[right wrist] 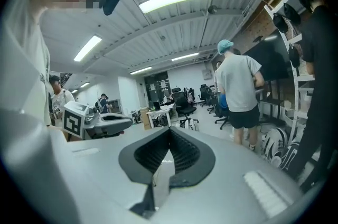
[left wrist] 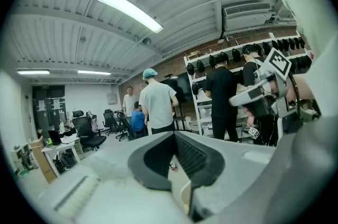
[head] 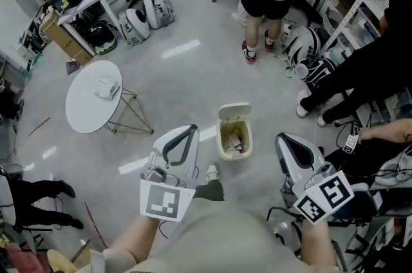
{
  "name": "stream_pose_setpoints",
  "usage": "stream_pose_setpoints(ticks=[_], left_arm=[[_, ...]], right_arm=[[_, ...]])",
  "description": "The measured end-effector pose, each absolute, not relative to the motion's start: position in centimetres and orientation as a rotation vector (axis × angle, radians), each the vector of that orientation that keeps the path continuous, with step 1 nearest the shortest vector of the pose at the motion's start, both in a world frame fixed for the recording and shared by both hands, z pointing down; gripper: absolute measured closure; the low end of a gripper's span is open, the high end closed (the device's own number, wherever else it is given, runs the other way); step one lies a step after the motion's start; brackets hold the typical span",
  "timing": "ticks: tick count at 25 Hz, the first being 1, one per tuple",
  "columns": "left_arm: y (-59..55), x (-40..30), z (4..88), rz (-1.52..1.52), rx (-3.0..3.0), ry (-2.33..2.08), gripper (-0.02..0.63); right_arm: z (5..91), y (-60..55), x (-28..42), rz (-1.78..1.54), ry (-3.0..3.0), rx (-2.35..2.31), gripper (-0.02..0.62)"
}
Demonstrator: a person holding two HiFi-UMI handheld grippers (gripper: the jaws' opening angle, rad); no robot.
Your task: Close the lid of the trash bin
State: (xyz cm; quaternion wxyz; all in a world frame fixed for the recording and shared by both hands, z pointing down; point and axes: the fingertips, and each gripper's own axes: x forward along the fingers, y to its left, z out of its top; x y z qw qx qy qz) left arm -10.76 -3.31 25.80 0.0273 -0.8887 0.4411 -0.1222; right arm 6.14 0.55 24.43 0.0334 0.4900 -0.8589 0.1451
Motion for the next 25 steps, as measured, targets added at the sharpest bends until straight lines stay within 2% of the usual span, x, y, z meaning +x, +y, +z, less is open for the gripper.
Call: stream_pose_setpoints(ticks=[13, 25], left_arm=[[-12.9, -11.5, 28.3, -0.468, -2.798, 1.383, 0.603], [-16.7, -12.8, 34.1, -0.75, -2.731, 1.574, 0.603]], right_arm=[[27.2, -10.5, 6.9, 0.504, -2.574, 1.503, 0.592], [37.2, -17.8, 9.8, 0.752, -2.464, 1.287, 0.592]])
